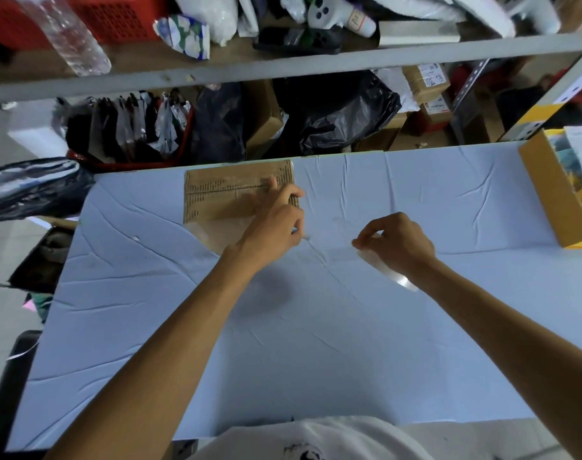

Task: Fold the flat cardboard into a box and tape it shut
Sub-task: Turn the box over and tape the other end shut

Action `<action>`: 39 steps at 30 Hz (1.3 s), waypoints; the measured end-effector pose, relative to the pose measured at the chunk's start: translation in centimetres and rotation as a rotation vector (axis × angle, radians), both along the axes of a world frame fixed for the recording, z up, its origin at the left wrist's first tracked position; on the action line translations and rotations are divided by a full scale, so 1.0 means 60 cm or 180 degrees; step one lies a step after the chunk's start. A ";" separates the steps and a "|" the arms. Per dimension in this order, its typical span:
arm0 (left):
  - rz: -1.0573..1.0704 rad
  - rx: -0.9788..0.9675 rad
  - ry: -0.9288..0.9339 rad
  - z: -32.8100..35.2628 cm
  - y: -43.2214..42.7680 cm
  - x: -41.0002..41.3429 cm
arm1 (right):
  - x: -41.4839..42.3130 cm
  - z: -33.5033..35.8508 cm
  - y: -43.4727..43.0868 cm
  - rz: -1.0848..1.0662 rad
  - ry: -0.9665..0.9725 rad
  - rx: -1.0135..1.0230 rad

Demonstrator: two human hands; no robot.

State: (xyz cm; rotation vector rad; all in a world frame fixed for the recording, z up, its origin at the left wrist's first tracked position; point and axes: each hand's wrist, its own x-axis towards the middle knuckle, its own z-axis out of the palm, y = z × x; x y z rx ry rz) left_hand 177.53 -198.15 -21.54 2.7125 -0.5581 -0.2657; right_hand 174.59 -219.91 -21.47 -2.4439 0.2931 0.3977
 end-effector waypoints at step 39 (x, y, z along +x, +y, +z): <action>0.0298 -0.1368 -0.0270 -0.006 0.041 -0.085 | -0.077 -0.117 0.018 0.1484 -0.0305 -0.1171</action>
